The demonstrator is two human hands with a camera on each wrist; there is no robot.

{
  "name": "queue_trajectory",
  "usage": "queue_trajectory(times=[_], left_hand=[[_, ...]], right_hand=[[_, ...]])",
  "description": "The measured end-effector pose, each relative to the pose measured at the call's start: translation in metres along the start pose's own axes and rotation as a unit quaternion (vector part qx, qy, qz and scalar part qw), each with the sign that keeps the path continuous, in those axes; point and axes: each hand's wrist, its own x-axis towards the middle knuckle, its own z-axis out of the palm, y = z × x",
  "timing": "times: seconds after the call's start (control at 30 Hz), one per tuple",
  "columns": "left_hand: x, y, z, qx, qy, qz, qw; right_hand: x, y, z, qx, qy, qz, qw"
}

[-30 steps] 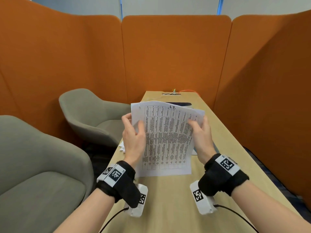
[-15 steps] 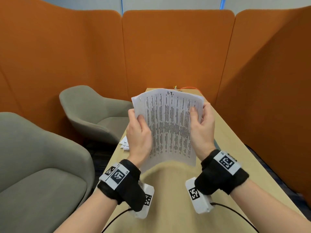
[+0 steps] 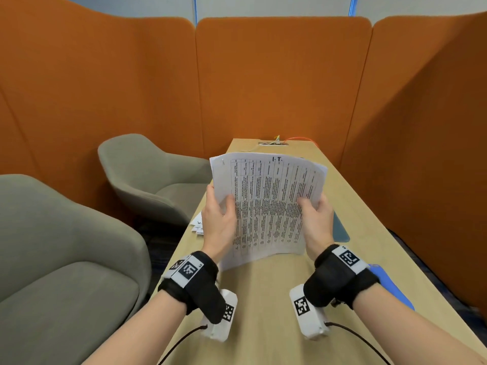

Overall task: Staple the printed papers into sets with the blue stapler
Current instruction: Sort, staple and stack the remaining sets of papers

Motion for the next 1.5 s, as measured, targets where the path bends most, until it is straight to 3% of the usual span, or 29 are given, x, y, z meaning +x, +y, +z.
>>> queue_trajectory(times=[0.17, 0.3, 0.4, 0.53, 0.6, 0.67, 0.8, 1.17, 1.27, 1.33, 1.4, 1.5], left_hand=[[0.006, 0.018, -0.016, -0.017, -0.062, -0.016, 0.998], [-0.005, 0.008, -0.026, -0.014, -0.172, -0.159, 0.972], [-0.02, -0.012, -0.029, 0.029, -0.236, -0.239, 0.941], [-0.03, -0.049, -0.033, 0.008, -0.337, -0.391, 0.856], [-0.027, -0.062, -0.033, -0.031, -0.301, -0.441, 0.845], [-0.022, -0.068, -0.031, -0.029, -0.248, -0.456, 0.854], [-0.019, -0.07, -0.026, 0.026, -0.203, -0.428, 0.88], [-0.018, -0.082, -0.019, 0.019, -0.163, -0.42, 0.892], [-0.018, -0.082, -0.018, 0.038, -0.164, -0.418, 0.893], [-0.018, -0.085, -0.017, 0.035, -0.161, -0.412, 0.896], [-0.018, -0.084, -0.016, 0.047, -0.161, -0.399, 0.901], [-0.017, -0.09, -0.014, 0.063, -0.156, -0.384, 0.908]], right_hand=[[-0.002, -0.024, -0.018, -0.075, -0.046, -0.075, 0.993], [-0.007, -0.015, -0.035, -0.154, -0.128, 0.063, 0.978], [-0.02, 0.007, -0.041, -0.191, -0.152, 0.177, 0.953], [-0.035, 0.04, -0.051, -0.232, -0.169, 0.246, 0.926], [-0.039, 0.049, -0.053, -0.239, -0.171, 0.271, 0.917], [-0.041, 0.052, -0.054, -0.245, -0.178, 0.278, 0.911], [-0.043, 0.054, -0.051, -0.25, -0.186, 0.282, 0.908], [-0.045, 0.052, -0.048, -0.253, -0.199, 0.274, 0.906], [-0.036, 0.052, -0.054, -0.31, -0.193, 0.243, 0.899], [-0.018, 0.049, -0.071, -0.453, -0.178, 0.154, 0.86], [0.001, 0.039, -0.095, -0.62, -0.155, 0.066, 0.766], [0.011, 0.026, -0.123, -0.739, -0.165, 0.131, 0.64]])
